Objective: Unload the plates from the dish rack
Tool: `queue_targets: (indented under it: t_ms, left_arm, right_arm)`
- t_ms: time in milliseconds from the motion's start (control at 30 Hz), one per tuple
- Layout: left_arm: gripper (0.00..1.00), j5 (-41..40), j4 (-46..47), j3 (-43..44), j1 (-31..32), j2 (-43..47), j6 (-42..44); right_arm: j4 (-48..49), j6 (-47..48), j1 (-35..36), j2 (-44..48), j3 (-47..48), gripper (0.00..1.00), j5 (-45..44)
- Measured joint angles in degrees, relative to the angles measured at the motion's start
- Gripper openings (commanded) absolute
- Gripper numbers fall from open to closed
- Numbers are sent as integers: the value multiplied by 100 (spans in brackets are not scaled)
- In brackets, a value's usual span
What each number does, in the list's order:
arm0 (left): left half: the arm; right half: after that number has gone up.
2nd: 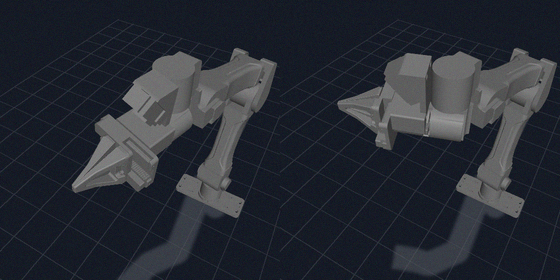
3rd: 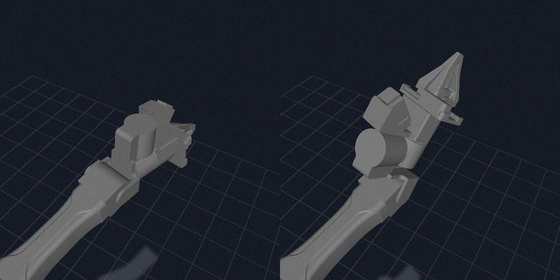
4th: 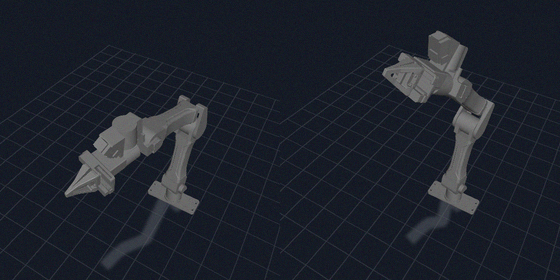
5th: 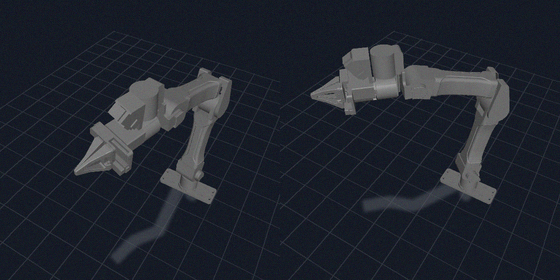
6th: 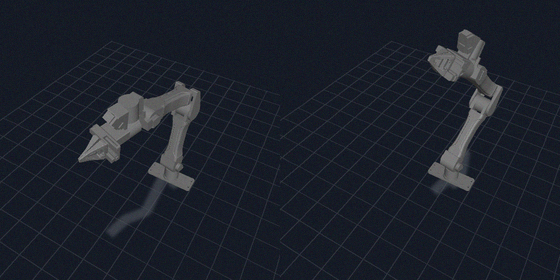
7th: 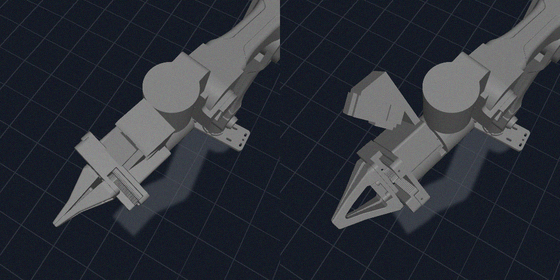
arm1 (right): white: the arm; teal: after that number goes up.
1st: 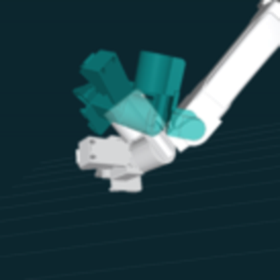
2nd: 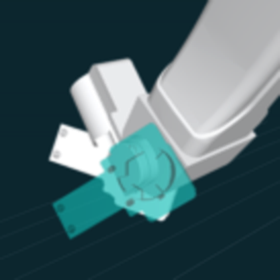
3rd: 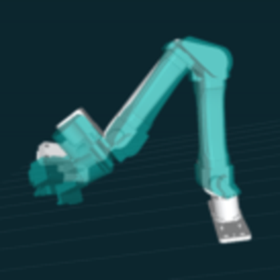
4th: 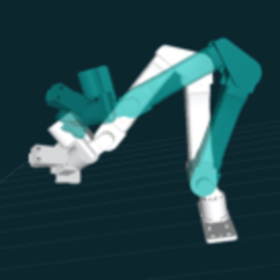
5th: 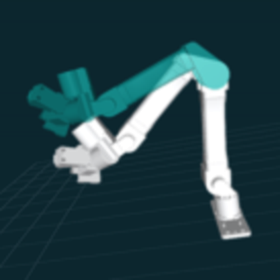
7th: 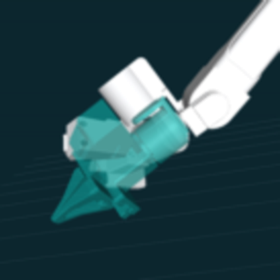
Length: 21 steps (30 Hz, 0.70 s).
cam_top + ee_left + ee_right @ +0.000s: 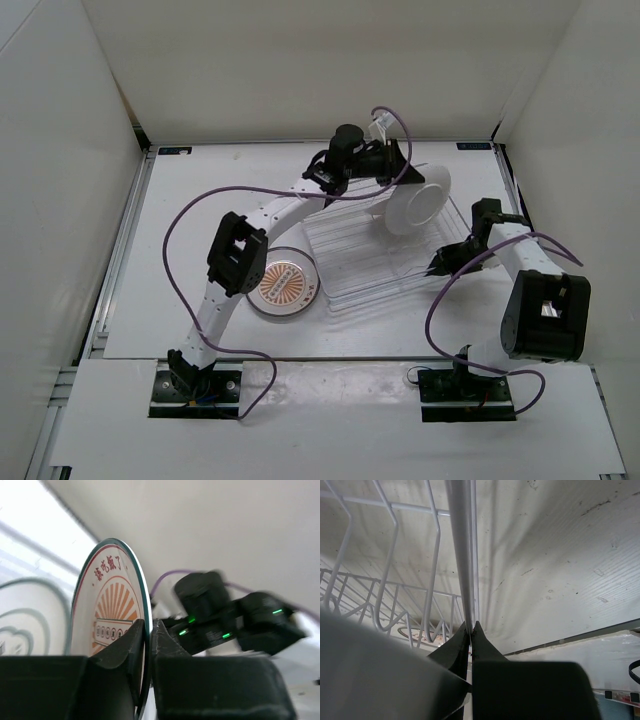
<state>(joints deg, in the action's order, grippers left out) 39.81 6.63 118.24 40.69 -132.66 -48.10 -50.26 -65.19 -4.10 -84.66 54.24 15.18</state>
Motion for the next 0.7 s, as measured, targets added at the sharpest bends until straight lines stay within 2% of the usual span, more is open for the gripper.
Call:
queue_targets:
  t_ms: [200,400,467,567,700]
  left_arm:
    - [1,33,302,745,-63,44,-693]
    - [1,243,48,269,-448,846,-619]
    - [1,382,-479,90,-717,1311,-221]
    - [1,363,-1670,-400,-1139,2347,892]
    - [1,-498,-3241,-1255,-1246,4022,2682]
  right_arm:
    - [236,-212,2,68,-90,0,74]
    - [350,-402,35,-59,9,0,85]
    - [422,-442,35,-177,109,0,94]
    - [588,-535,33,-358,262,0,122]
    - [800,-636,-33,-555,428,0,153]
